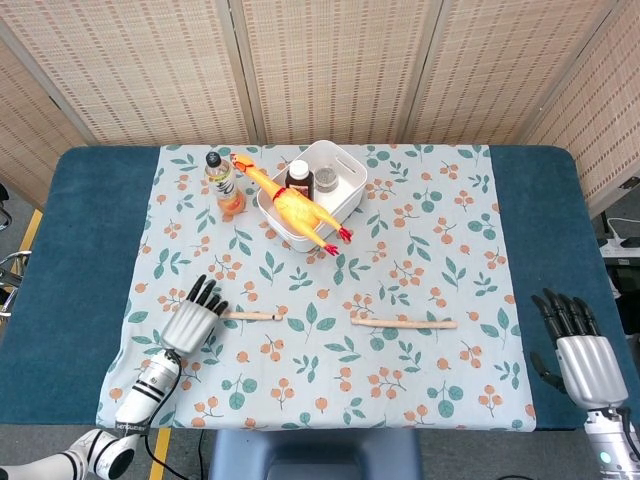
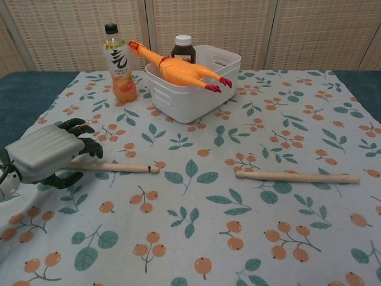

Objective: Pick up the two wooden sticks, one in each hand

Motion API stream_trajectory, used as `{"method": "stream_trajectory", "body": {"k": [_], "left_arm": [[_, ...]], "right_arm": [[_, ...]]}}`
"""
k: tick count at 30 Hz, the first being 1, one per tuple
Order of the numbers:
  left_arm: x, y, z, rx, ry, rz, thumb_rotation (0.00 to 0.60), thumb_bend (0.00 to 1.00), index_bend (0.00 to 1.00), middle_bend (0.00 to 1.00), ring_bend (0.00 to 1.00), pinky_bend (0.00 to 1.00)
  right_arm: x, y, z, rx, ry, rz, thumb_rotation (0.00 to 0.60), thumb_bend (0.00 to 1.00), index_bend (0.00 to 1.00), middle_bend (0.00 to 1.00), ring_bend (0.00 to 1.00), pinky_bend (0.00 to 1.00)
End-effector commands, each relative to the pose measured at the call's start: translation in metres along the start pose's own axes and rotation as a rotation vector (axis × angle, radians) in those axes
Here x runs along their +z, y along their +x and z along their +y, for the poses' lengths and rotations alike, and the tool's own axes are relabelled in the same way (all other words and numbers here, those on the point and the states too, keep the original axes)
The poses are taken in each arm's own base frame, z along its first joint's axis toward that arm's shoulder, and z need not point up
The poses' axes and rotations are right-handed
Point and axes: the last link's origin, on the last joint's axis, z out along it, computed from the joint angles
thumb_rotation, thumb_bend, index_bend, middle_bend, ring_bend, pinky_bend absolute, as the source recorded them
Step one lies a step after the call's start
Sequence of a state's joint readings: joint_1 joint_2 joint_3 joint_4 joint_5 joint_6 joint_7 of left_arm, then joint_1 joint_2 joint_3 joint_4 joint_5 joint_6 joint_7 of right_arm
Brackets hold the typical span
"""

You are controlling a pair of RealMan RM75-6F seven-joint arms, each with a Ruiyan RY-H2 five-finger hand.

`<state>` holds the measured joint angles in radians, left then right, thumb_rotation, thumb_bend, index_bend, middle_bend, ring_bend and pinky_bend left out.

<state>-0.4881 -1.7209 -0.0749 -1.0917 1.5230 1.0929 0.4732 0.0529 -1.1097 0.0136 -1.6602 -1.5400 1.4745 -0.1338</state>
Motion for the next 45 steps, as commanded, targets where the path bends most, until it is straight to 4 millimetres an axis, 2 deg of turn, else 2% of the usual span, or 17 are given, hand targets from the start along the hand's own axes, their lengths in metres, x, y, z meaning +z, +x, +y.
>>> {"method": "stream_trajectory", "body": {"k": [1,7,17,26,29,31,33,38,45], "left_arm": [[0.001,-0.004,-0.001,0.006,0.006,-0.008,0.600,0.44,0.32,0.33,0.10,0.03],[0.000,-0.008,-0.004,0.018,0.019,-0.012,0.600,0.44,0.34,0.36,0.13,0.03],[0.000,-0.012,-0.008,0.036,0.039,0.011,0.600,0.44,0.47,0.49,0.20,0.04],[-0.001,-0.015,-0.010,0.038,0.041,-0.011,0.600,0.44,0.50,0.53,0.23,0.04],[-0.001,-0.013,-0.010,0.031,0.036,-0.002,0.600,0.44,0.56,0.59,0.26,0.04],[-0.002,-0.010,-0.010,0.014,0.033,0.022,0.600,0.45,0.64,0.67,0.30,0.05],[-0.004,-0.006,-0.011,0.000,0.026,0.055,0.600,0.48,0.72,0.75,0.35,0.05],[-0.010,0.000,-0.013,-0.036,0.007,0.123,0.600,0.54,0.80,0.82,0.38,0.05],[-0.022,0.009,-0.021,-0.092,0.001,0.214,0.600,0.55,0.82,0.85,0.42,0.06]], "right_arm": [[0.000,0.000,0.000,0.003,0.002,-0.005,0.600,0.30,0.00,0.00,0.00,0.00],[0.000,0.000,-0.001,0.005,0.005,-0.004,0.600,0.30,0.00,0.00,0.00,0.00],[0.001,-0.004,-0.002,-0.001,0.011,-0.028,0.600,0.30,0.00,0.00,0.00,0.00],[0.000,-0.003,-0.002,0.001,0.005,-0.025,0.600,0.30,0.00,0.00,0.00,0.00],[0.000,-0.004,-0.003,0.001,0.005,-0.028,0.600,0.30,0.00,0.00,0.00,0.00],[-0.001,-0.005,-0.004,0.000,0.007,-0.031,0.600,0.30,0.00,0.00,0.00,0.00],[0.000,-0.006,-0.006,-0.003,0.012,-0.033,0.600,0.30,0.00,0.00,0.00,0.00],[0.001,-0.014,-0.012,-0.019,0.025,-0.059,0.600,0.30,0.00,0.00,0.00,0.00],[0.011,-0.028,-0.039,-0.074,0.122,-0.070,0.600,0.30,0.01,0.00,0.00,0.00]]}}
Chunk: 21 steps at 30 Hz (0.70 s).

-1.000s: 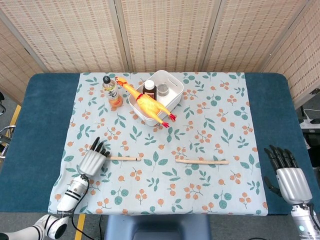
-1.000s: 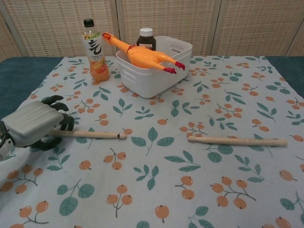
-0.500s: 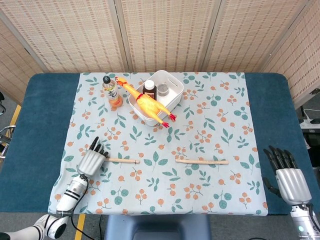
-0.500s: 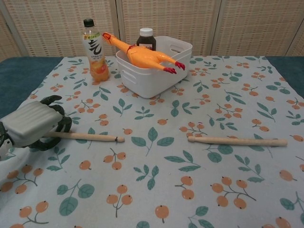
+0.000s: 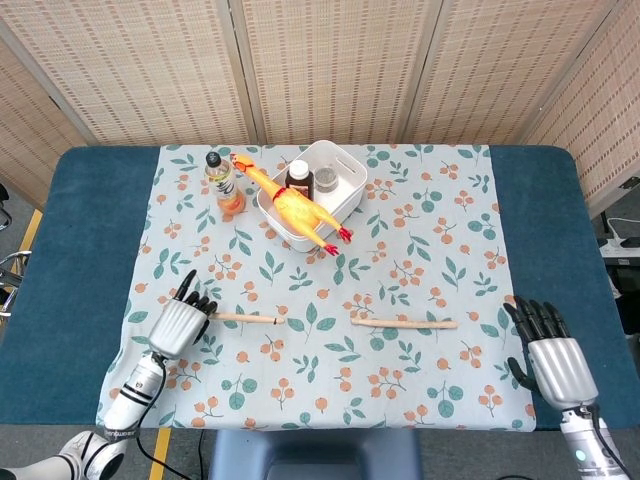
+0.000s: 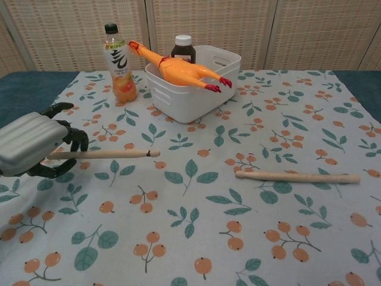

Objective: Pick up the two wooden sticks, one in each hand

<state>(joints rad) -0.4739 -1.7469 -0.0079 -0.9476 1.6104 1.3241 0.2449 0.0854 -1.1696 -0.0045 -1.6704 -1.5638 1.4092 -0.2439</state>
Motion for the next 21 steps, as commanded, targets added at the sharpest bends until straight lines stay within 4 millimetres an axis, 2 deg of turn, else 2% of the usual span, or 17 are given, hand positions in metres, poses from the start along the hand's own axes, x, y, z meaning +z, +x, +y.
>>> {"method": "stream_trajectory", "body": {"k": [1,6,11,14,21], "left_arm": [[-0.007,0.005,-0.005,-0.014,-0.002,0.041,0.600,0.55,0.82,0.85,0.42,0.06],[-0.013,0.007,-0.015,0.002,0.017,0.046,0.600,0.55,0.82,0.85,0.42,0.06],[-0.017,0.007,-0.023,0.006,0.036,0.041,0.600,0.55,0.82,0.84,0.42,0.06],[-0.019,0.006,-0.028,-0.001,0.040,0.037,0.600,0.55,0.82,0.84,0.42,0.06],[-0.021,0.007,-0.031,0.002,0.042,0.047,0.600,0.55,0.82,0.84,0.42,0.06]], "right_arm": [[0.009,-0.008,-0.018,-0.038,0.064,-0.017,0.600,0.30,0.02,0.00,0.00,0.00],[0.031,-0.021,-0.055,-0.100,0.148,-0.041,0.600,0.30,0.09,0.13,0.00,0.00],[0.054,-0.031,-0.088,-0.157,0.193,-0.035,0.600,0.30,0.12,0.16,0.00,0.00],[0.066,-0.037,-0.100,-0.174,0.200,-0.043,0.600,0.30,0.14,0.18,0.00,0.00],[0.089,-0.055,-0.115,-0.186,0.186,-0.109,0.600,0.30,0.17,0.20,0.00,0.00]]}}
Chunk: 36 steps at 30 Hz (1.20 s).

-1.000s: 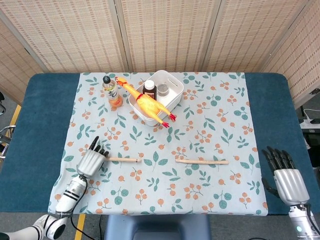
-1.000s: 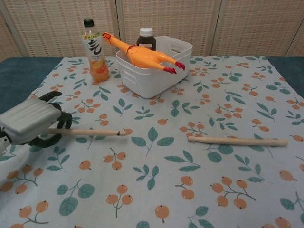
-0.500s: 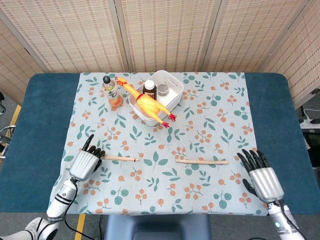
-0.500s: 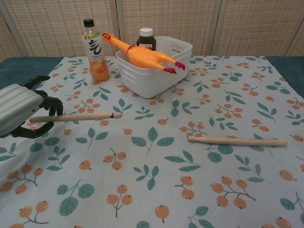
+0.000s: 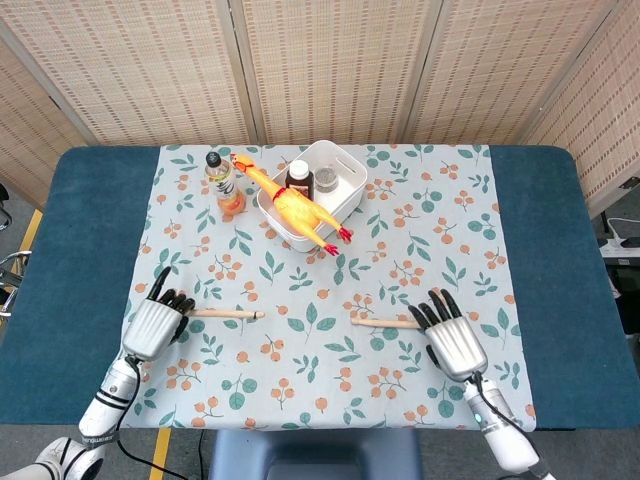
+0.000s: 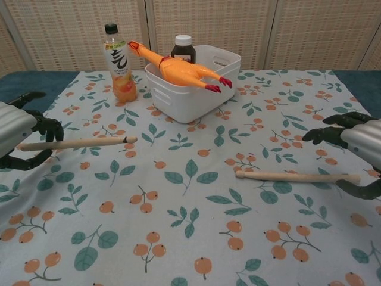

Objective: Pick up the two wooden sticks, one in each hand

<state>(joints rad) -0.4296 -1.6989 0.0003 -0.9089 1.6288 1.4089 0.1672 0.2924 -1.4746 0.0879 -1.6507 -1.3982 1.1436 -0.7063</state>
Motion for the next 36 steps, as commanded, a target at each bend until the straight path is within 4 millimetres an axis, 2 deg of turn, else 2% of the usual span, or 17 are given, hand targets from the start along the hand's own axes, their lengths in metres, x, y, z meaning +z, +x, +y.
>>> {"method": "stream_trajectory", "body": {"k": [1,15,25,32,36], "left_arm": [[-0.001,0.000,0.000,-0.001,-0.001,0.003,0.600,0.55,0.82,0.84,0.42,0.06],[0.000,-0.001,-0.001,0.008,-0.012,-0.005,0.600,0.55,0.82,0.84,0.42,0.06],[-0.002,-0.004,-0.004,0.008,-0.006,-0.017,0.600,0.55,0.82,0.84,0.42,0.06],[0.000,-0.005,-0.006,0.007,-0.006,-0.021,0.600,0.55,0.82,0.84,0.42,0.06],[0.000,-0.006,-0.007,0.004,0.000,-0.021,0.600,0.55,0.82,0.84,0.43,0.06]], "right_arm": [[0.014,-0.006,-0.008,0.000,0.003,-0.025,0.600,0.30,0.18,0.21,0.00,0.00],[0.028,-0.029,-0.008,-0.023,-0.032,-0.081,0.600,0.31,0.26,0.32,0.00,0.00],[0.036,-0.034,-0.005,-0.042,-0.058,-0.096,0.600,0.31,0.31,0.35,0.00,0.00],[0.039,-0.037,-0.005,-0.050,-0.058,-0.099,0.600,0.31,0.40,0.39,0.02,0.00],[0.039,-0.040,-0.004,-0.056,-0.060,-0.107,0.600,0.31,0.51,0.46,0.08,0.00]]}}
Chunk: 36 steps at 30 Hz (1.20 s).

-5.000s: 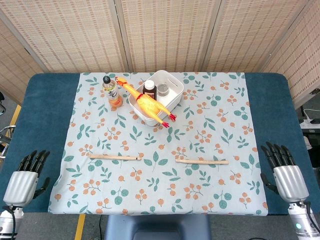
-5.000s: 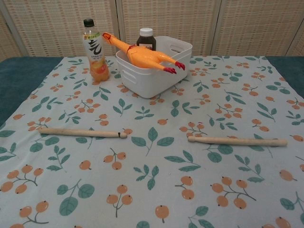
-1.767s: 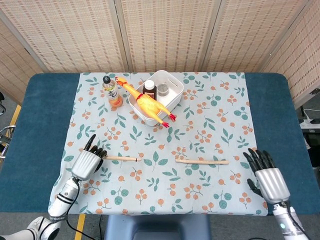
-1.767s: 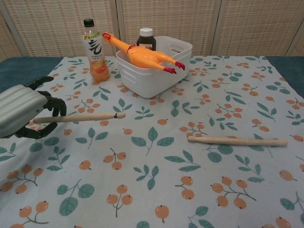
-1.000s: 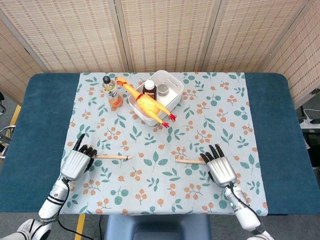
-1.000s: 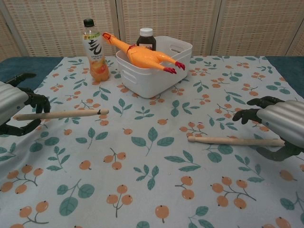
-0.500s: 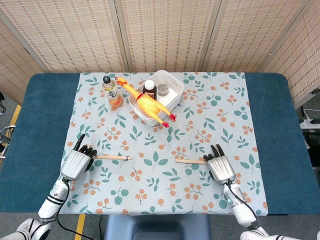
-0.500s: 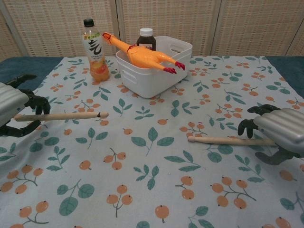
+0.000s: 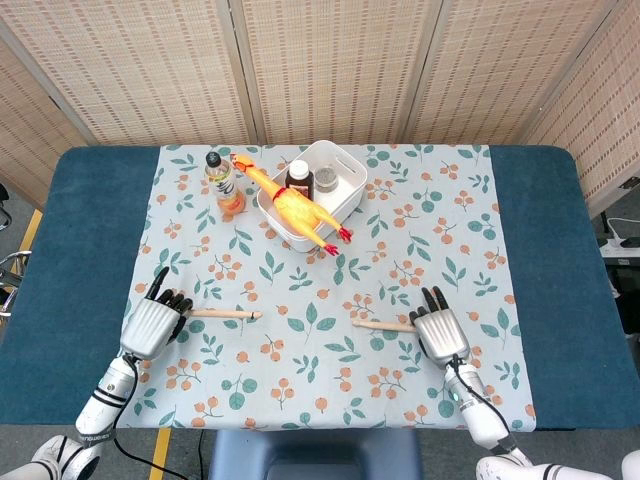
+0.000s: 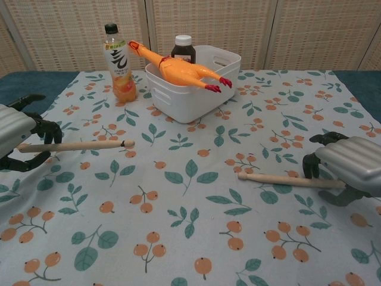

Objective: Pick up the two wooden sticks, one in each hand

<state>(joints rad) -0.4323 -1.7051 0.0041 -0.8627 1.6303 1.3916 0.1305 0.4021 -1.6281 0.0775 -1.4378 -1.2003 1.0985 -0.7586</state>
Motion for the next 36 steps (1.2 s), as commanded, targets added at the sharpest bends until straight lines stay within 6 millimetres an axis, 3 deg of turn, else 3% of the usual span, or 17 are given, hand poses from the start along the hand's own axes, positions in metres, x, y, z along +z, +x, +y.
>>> {"method": "stream_trajectory", "body": {"k": [1,9,18,26,36], "left_arm": [[0.0002,-0.0009,-0.0005,0.000,0.003,0.001,0.600,0.55,0.82,0.84,0.43,0.06],[0.0006,-0.0027,-0.0028,0.000,0.011,0.000,0.600,0.55,0.82,0.84,0.43,0.06],[0.0004,-0.0035,-0.0046,-0.002,0.017,-0.004,0.600,0.55,0.82,0.84,0.43,0.06],[-0.0005,-0.0040,-0.0053,-0.002,0.020,-0.007,0.600,0.55,0.82,0.84,0.43,0.06],[-0.0009,-0.0052,-0.0057,-0.006,0.015,-0.017,0.600,0.55,0.82,0.84,0.43,0.06]], "right_arm": [[0.0003,-0.0017,0.0004,-0.004,-0.002,-0.006,0.600,0.31,0.53,0.47,0.09,0.00],[-0.0006,-0.0027,0.0002,-0.021,-0.003,-0.011,0.600,0.31,0.62,0.54,0.17,0.00],[-0.0044,-0.0015,0.0012,-0.029,-0.002,-0.011,0.600,0.41,0.75,0.65,0.27,0.00],[-0.0065,0.0000,0.0018,-0.033,0.007,-0.002,0.600,0.42,0.84,0.74,0.35,0.00],[-0.0073,0.0020,0.0011,-0.044,0.014,0.023,0.600,0.43,0.90,0.79,0.41,0.00]]}}
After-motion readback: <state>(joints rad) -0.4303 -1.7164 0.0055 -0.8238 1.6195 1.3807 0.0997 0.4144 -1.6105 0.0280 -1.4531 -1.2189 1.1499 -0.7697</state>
